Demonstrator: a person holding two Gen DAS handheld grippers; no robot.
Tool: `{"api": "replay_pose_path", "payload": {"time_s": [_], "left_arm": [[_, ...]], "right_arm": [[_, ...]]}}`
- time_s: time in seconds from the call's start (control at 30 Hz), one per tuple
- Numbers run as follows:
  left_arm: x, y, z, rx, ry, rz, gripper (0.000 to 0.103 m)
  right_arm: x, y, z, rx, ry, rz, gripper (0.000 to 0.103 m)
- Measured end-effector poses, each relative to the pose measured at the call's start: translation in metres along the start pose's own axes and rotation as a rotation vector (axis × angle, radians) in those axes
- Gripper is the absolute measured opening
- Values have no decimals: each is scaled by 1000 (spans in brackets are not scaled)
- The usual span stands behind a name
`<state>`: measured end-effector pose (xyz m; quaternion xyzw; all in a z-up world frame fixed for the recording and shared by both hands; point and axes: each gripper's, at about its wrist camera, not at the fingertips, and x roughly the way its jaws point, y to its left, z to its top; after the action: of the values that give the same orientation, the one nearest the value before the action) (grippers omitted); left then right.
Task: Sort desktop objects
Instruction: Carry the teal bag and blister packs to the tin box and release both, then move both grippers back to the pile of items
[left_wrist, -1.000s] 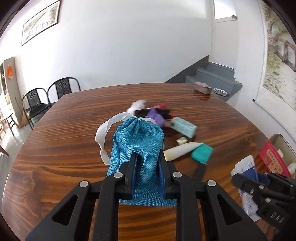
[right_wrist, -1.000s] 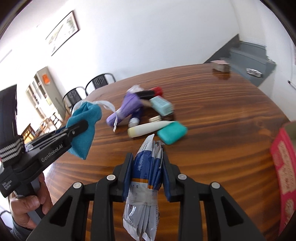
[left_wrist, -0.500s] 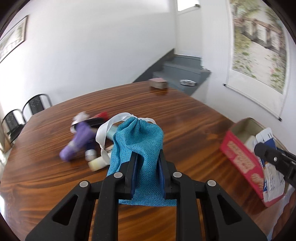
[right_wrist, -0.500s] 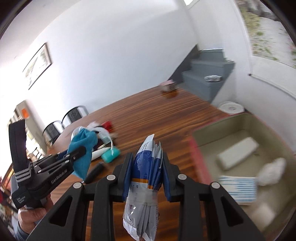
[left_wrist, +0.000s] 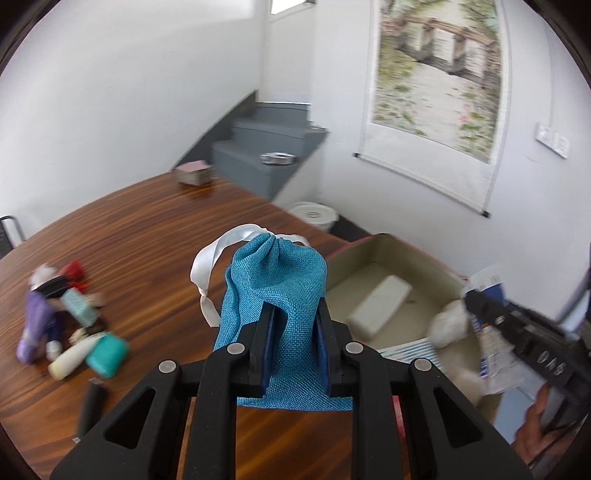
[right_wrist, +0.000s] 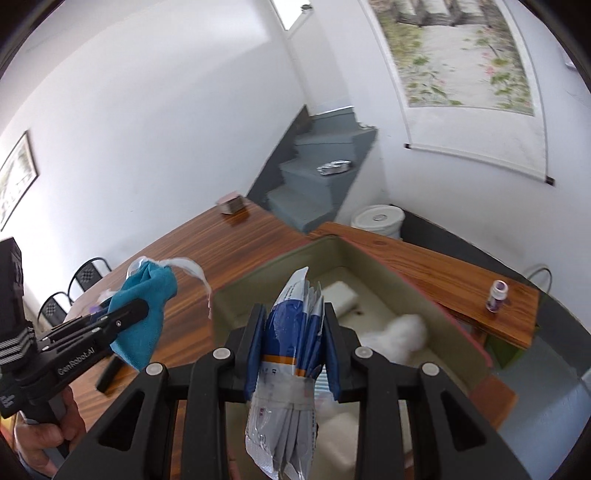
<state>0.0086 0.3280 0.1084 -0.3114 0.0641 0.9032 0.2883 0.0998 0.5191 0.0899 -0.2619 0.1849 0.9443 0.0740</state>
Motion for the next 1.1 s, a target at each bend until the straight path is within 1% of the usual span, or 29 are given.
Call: {"api": "replay_pose_path", "payload": {"time_s": [0.1, 0.37, 0.4, 0.43, 0.47, 0.5, 0.53, 0.57, 0.63, 0.73, 0.87, 1.0, 1.1], "left_arm": [[14, -16, 6, 10, 13, -57, 21], [43, -51, 20, 42, 45, -169, 22], [47, -54, 22, 47, 51, -181, 23], [50, -57, 23, 50, 61, -187, 28], [53, -58, 24, 48, 69, -181, 32], [54, -58, 24, 43, 72, -172, 39], [55, -56, 24, 35, 68, -171, 44], [54, -54, 24, 27, 63, -169, 47], [51, -46, 25, 4, 47, -159, 60], [47, -34, 26, -17, 31, -131, 62], [45, -16, 24, -42, 37, -85, 62], [40, 4, 16, -73, 46, -53, 62], [35, 20, 10, -89, 47, -22, 62]], "right_arm": [[4, -5, 1, 2, 8, -17, 32], [15, -19, 10, 12, 19, -43, 32], [17, -21, 12, 16, 21, -49, 32], [15, -20, 11, 18, 22, -53, 32], [17, -22, 12, 21, 24, -56, 33], [19, -23, 13, 26, 28, -57, 35], [19, -25, 13, 34, 29, -61, 35], [20, -27, 13, 42, 31, -68, 35], [23, -29, 14, 51, 34, -74, 37], [27, -31, 14, 67, 42, -67, 38], [26, -26, 13, 65, 33, -64, 42], [23, -12, 15, 42, 7, -71, 43], [20, 1, 15, 22, -9, -60, 43]]}}
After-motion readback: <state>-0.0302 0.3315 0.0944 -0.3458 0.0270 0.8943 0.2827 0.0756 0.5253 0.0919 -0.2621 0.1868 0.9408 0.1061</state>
